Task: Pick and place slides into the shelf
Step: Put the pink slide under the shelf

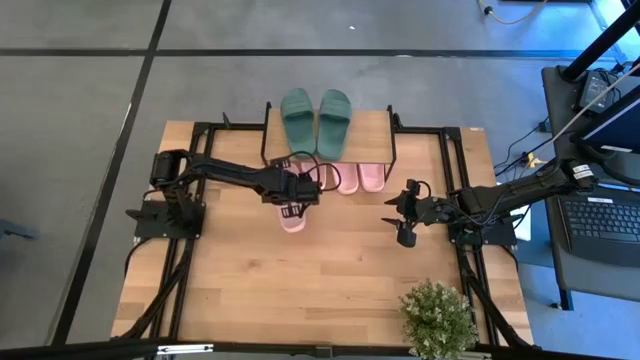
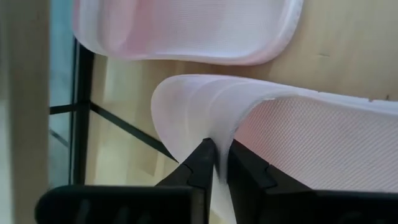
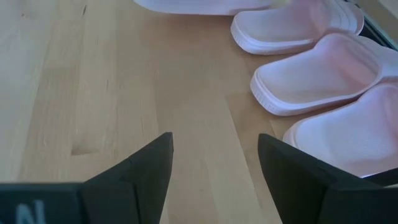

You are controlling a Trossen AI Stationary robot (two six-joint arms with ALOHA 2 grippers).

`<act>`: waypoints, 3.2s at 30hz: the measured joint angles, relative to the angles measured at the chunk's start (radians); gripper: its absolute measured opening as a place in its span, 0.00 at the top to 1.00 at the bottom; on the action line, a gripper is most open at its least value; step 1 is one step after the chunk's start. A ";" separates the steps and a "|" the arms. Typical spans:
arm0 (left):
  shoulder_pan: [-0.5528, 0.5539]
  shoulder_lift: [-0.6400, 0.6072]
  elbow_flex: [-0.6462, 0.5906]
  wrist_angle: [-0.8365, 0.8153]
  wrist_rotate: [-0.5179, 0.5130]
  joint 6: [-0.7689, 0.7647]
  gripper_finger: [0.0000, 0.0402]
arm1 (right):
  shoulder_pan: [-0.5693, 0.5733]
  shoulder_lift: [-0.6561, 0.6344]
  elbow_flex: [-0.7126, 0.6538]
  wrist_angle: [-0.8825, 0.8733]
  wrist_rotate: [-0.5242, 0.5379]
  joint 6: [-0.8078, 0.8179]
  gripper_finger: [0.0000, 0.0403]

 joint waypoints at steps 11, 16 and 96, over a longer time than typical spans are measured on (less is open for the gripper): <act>0.001 0.000 0.000 0.024 0.035 0.024 0.78 | 0.000 0.000 0.000 0.000 0.000 0.000 0.41; -0.004 0.000 0.000 0.019 0.094 0.024 0.71 | 0.000 0.000 0.000 0.000 0.000 0.002 0.41; -0.161 0.078 -0.100 0.185 0.364 -0.077 0.68 | 0.000 0.000 0.000 0.068 0.000 0.079 0.41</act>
